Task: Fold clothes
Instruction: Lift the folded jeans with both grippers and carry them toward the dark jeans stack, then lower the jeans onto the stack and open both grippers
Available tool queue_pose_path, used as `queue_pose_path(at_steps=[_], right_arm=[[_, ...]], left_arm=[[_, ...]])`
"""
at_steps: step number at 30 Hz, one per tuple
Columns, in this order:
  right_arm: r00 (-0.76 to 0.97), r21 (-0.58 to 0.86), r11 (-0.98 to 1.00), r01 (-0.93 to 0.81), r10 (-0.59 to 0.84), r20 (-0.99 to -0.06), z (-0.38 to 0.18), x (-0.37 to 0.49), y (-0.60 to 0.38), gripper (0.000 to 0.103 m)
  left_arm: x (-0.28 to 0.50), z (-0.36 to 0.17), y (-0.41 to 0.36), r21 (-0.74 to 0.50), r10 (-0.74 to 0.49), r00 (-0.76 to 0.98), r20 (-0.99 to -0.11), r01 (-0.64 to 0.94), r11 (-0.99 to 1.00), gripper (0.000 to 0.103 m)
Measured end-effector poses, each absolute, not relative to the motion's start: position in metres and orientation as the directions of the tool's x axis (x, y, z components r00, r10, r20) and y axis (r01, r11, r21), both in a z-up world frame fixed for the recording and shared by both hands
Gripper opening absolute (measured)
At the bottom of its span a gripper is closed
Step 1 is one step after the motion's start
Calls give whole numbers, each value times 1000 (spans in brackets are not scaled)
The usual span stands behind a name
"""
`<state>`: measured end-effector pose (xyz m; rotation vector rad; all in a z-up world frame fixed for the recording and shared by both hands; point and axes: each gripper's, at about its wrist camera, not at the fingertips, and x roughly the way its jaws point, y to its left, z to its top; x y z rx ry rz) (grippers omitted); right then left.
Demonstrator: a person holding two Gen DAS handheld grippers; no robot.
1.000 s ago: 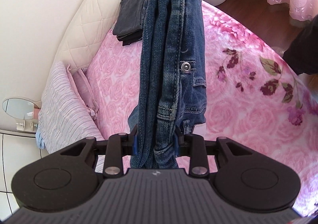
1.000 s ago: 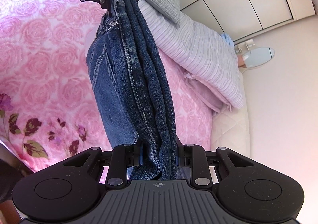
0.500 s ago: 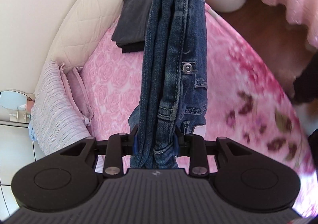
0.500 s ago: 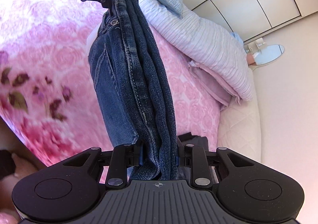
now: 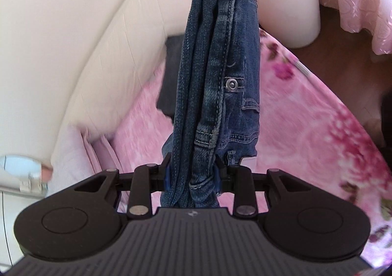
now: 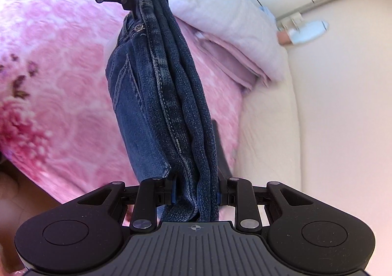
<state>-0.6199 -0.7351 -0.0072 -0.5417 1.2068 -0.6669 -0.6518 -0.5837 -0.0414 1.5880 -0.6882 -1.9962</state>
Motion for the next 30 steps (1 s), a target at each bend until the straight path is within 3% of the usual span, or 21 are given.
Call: queue_pose_path(at_steps=[11,16,19,22,24,30], right_arm=[[190,-743,636,211,-772,-607,-1,-681,-887,26],[256,-788,577,216,-812,-525,-33,-718,-975,27],[286,-756,604,250,-792,-539,-91,-733,-1007,27],[279,-693,694,196,-717,-639,-186,-746,-1018,27],[256,-630,763,142,-643,-722,-232,-755,-1012,29],[280,-650,742,162,-667,-691,-236,-766,-990,38]], left_arm=[[-761,-36,-726,742,-746,-195,-637,104,-662,28],[-816,-77,-788,796,-819,-104,-564,195,-573,26],[-840,-152,-807,735,-759,-35,-650,225,-640,26],[-859,-234,-809,622,-635,4,-772,210,-754,27],[-866,-266,-795,600,-608,13,-794,179,-780,26],[-851,-253,-790,574,-604,-68,-794,245,-782,29]])
